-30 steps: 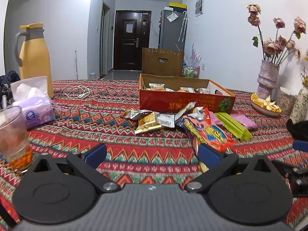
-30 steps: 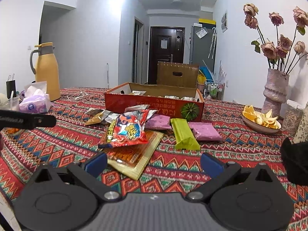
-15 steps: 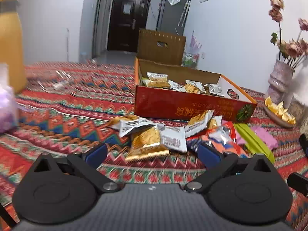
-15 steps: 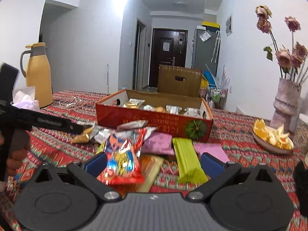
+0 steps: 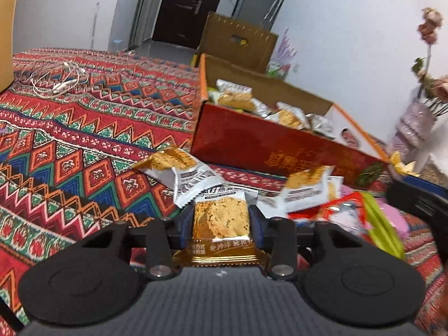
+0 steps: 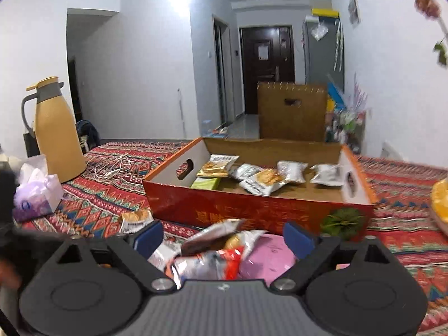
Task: Organize snacks
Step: 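Grasp another oat biscuit packet with the left tool while the right tool grasps a silver packet, then carry both packets into the orange box and open both tools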
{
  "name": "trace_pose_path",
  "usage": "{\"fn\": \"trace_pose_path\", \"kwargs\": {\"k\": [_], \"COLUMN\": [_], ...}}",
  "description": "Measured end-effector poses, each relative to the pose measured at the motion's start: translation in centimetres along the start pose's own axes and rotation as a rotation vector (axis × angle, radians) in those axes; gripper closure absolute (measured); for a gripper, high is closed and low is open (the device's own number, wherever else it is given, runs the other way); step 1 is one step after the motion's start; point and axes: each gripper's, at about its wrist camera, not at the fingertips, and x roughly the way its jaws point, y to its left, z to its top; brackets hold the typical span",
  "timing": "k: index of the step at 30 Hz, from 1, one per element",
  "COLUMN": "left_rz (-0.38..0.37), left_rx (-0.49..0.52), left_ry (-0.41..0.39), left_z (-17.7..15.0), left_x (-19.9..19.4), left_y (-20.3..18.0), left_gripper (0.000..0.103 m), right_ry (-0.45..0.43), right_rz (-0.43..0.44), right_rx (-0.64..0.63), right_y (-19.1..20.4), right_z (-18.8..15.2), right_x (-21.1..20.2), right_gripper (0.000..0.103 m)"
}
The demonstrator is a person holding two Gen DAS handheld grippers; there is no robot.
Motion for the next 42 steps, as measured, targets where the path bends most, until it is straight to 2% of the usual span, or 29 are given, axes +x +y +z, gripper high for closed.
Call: {"fn": "trace_pose_path", "kwargs": {"k": [2,6,7,8,9,10,13,17,22,24,33,37,42], "left_rz": [0.007,-0.008,-0.012,-0.014,-0.011,-0.005,0.014,0.024,0.022,0.017,-0.006,-0.021,-0.002], "left_rx": [0.017,0.029,0.034,0.044,0.052,0.058,0.054,0.047,0.056,0.057,0.106,0.121,0.15], "left_ry": [-0.035,-0.069,-0.072,-0.078,-0.084,-0.088,-0.089,-0.095,-0.128,-0.14,-0.177,-0.169,-0.153], "left_z": [-0.4,-1.0,-1.1,-1.2,-1.3,-1.4,-1.5,-1.5,-1.9,-2.2,-5.1,-7.1,-9.7], "left_x": [-1.3,-3.2,-3.6,-3.8,-4.0,-4.2,-4.4,-5.4,-8.0,-9.3,-14.7,-16.6,-18.2], "left_y": [-0.4,-0.7,-0.8,-1.0,-1.1,-1.2,-1.3,-1.4,-2.9,-3.8,-8.7,-10.5,-12.1], "left_gripper": [0.062,0.062,0.062,0.062,0.062,0.062,0.062,0.062,0.062,0.061,0.061,0.061,0.061], "right_ry": [0.033,0.092,0.111,0.111,0.107,0.115,0.083,-0.005,-0.119,-0.139,-0.167,-0.159,-0.152], "right_rz": [0.021,0.024,0.016,0.012,0.014,0.017,0.008,0.001,-0.015,-0.013,-0.055,-0.079,-0.125], "right_rx": [0.017,0.01,0.005,-0.006,-0.029,-0.052,-0.071,-0.051,-0.018,-0.009,0.01,0.008,-0.014], "right_y": [0.1,0.5,0.6,0.9,1.2,1.5,1.8,1.4,0.4,0.0,-0.9,-1.0,-0.6], "right_z": [0.5,0.5,0.4,0.2,0.0,-0.2,-0.4,0.3,0.9,0.7,-4.4,-7.2,-10.2], "right_x": [2.2,6.7,7.7,8.1,8.5,8.9,8.2,4.9,-1.2,-3.3,-13.0,-16.7,-20.5], "right_gripper": [0.016,0.038,0.04,0.048,0.065,0.075,0.083,0.088,0.089,0.089,0.089,0.089,0.089]}}
